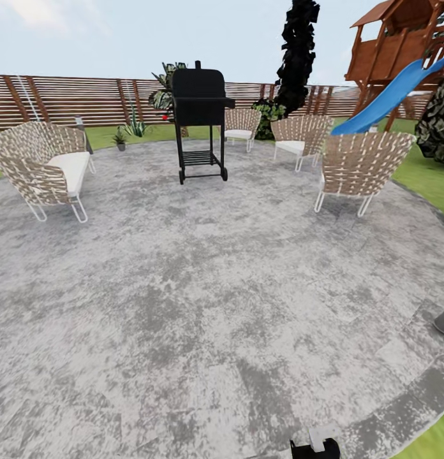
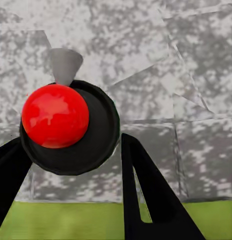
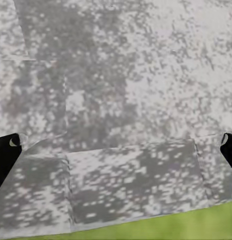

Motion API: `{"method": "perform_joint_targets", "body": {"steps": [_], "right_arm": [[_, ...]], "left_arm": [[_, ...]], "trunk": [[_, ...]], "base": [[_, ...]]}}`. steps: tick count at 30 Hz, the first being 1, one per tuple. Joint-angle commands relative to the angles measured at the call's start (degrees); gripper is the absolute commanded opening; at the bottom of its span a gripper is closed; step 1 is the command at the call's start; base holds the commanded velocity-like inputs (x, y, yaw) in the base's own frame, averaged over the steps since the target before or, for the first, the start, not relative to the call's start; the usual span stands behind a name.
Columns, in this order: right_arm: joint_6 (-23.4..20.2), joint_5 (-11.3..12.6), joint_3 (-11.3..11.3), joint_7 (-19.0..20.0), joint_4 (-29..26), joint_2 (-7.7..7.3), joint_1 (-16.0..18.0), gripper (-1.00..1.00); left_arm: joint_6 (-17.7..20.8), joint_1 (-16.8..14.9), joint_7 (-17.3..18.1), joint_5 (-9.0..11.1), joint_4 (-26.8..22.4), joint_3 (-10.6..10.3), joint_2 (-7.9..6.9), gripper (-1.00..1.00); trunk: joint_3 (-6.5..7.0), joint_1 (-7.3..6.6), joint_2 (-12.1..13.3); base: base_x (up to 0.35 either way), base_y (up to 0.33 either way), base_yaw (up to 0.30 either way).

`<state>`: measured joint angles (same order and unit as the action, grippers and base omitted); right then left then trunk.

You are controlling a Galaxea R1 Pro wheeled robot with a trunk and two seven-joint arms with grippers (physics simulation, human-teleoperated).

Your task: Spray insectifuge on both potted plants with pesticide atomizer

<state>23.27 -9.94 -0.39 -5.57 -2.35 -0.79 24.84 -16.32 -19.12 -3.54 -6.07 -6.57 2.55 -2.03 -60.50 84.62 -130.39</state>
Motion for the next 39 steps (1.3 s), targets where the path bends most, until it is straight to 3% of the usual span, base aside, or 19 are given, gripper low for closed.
{"method": "perform_joint_targets", "body": {"steps": [1,14,39], "right_arm": [[0.1,-0.6,-0.1,-0.4,0.1,0.0,0.0,1.0],[0.1,-0.6,-0.1,-0.4,0.1,0.0,0.0,1.0],[0.2,-0.6,-0.1,-0.4,0.1,0.0,0.0,1.0]], "left_arm": [[-0.2,0.0,-0.2,-0.6,0.1,0.3,0.01,-1.0],[-0.2,0.0,-0.2,-0.6,0.1,0.3,0.01,-1.0],[-0.2,0.0,-0.2,-0.6,0.1,0.3,0.01,-1.0]], "trunk": [[-0.05,0.03,0.0],[-0.05,0.03,0.0],[-0.05,0.03,0.0]], "base": [[0.339,0.0,0.0],[0.339,0.0,0.051],[0.339,0.0,0.27]]}}
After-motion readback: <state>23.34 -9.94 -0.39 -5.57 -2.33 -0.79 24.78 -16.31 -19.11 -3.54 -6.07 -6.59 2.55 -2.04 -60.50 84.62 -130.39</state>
